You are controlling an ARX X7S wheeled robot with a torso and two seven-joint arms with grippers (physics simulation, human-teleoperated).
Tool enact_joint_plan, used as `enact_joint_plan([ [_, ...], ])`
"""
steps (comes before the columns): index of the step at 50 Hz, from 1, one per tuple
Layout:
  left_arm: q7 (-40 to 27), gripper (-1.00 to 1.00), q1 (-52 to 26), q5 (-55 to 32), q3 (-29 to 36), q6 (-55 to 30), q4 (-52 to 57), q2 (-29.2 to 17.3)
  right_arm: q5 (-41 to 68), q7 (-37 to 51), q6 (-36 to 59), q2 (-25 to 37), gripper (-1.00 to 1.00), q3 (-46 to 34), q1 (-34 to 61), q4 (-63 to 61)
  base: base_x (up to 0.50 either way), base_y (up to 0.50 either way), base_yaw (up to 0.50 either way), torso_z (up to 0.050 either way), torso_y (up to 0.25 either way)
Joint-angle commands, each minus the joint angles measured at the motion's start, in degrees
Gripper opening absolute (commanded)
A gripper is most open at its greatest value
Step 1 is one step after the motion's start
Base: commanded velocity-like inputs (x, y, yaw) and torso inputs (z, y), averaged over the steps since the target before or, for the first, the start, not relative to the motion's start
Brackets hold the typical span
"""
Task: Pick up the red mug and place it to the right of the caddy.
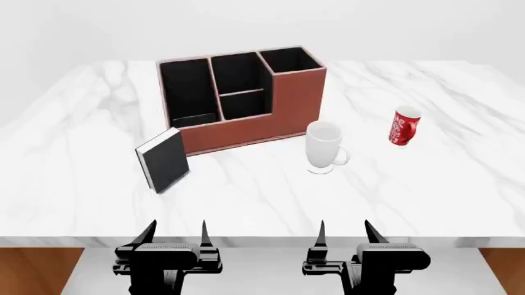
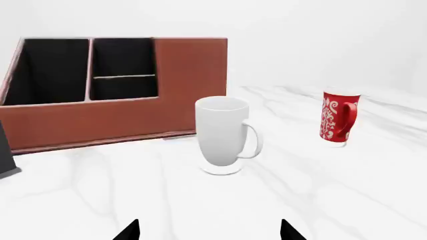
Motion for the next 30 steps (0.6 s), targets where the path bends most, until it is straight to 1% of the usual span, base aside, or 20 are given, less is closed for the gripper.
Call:
enact_joint_plan([
  [1,-1.2,1.0,-0.4,-0.6,1.3,0.4,-1.0,-0.8,-0.1,1.6,-0.4,0.9,1.0,-1.4,0.0,-0.2,0.0,0.0,0.0,0.0,0.0],
  [3,-1.4,1.0,-0.3,-1.4,2.0,0.5,-1.4,-1.4,-0.9,3.3,-1.6,1.5,1.0,-1.8,0.3,0.7,0.0,0.0,0.0,0.0,0.0],
  [7,-2.1,1.0,-0.9,-2.0,2.8,-0.1,-1.9,-2.1,0.2,3.8,-2.0,2.3,1.0,-2.1,0.2,1.4,0.0,0.0,0.0,0.0,0.0],
  [8,-2.1,1.0,-1.2,-2.0,3.2,-0.4,-2.2,-2.2,-0.8,5.4,-3.7,2.3,1.0,-2.0,0.3,1.9,0.0,0.0,0.0,0.0,0.0],
  [11,-2.3,1.0,-1.3,-2.3,4.0,-0.3,-2.6,-2.5,3.1,3.3,-2.0,2.6,1.0,-2.2,0.0,0.7,0.0,-0.5,0.0,0.0,0.0],
  [14,-2.9,1.0,-1.3,-2.1,4.5,-0.1,-2.6,-3.0,0.8,4.9,-2.0,3.2,1.0,-3.2,0.4,1.5,0.0,-0.5,0.0,0.0,0.0],
  [30,-4.2,1.0,-2.1,-3.3,6.5,-1.3,-2.5,-4.1,2.5,6.5,-0.8,4.5,1.0,-4.2,0.8,2.0,0.0,-0.5,0.0,0.0,0.0],
])
